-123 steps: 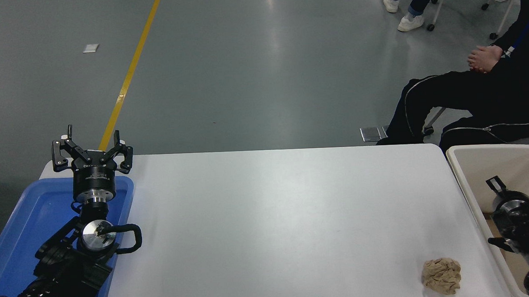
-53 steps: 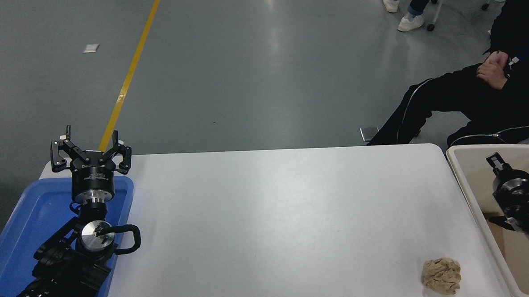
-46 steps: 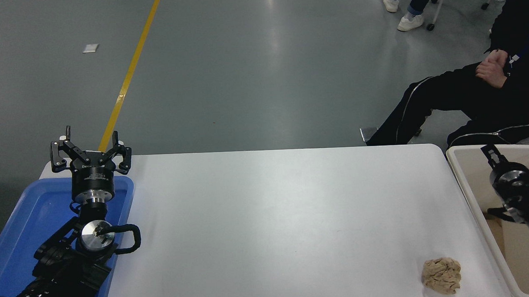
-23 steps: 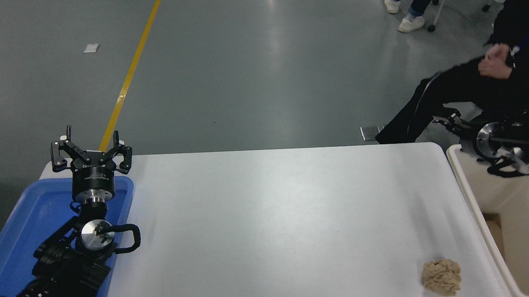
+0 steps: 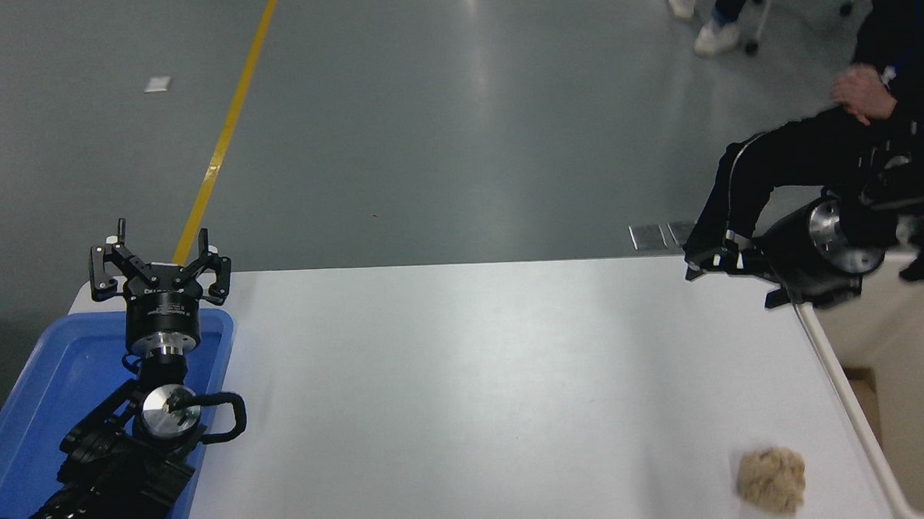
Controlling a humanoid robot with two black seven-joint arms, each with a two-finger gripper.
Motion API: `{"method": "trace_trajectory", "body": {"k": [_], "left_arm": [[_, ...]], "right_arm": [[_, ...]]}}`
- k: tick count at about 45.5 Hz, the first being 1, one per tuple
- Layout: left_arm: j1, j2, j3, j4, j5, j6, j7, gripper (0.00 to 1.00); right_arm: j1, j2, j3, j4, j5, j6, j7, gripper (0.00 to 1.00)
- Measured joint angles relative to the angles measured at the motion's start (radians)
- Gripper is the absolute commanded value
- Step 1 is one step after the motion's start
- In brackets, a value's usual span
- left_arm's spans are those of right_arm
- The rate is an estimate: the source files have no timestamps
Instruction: Pick up paper ball place in dustbin
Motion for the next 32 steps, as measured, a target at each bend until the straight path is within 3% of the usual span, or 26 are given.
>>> {"method": "trace_trajectory", "body": {"k": [16,32], "left_arm": [[0.000,0.000,0.000,0.000,0.000,0.000,0.000,0.99],[0.000,0.000,0.000,0.000,0.000,0.000,0.000,0.99]], "right_arm": [[0.190,-0.006,-0.031,0.069,-0.029,0.235,0.000,1.00],[0.055,-0.099,-0.127,0.081,-0.052,0.156,-0.010,1.00]]}}
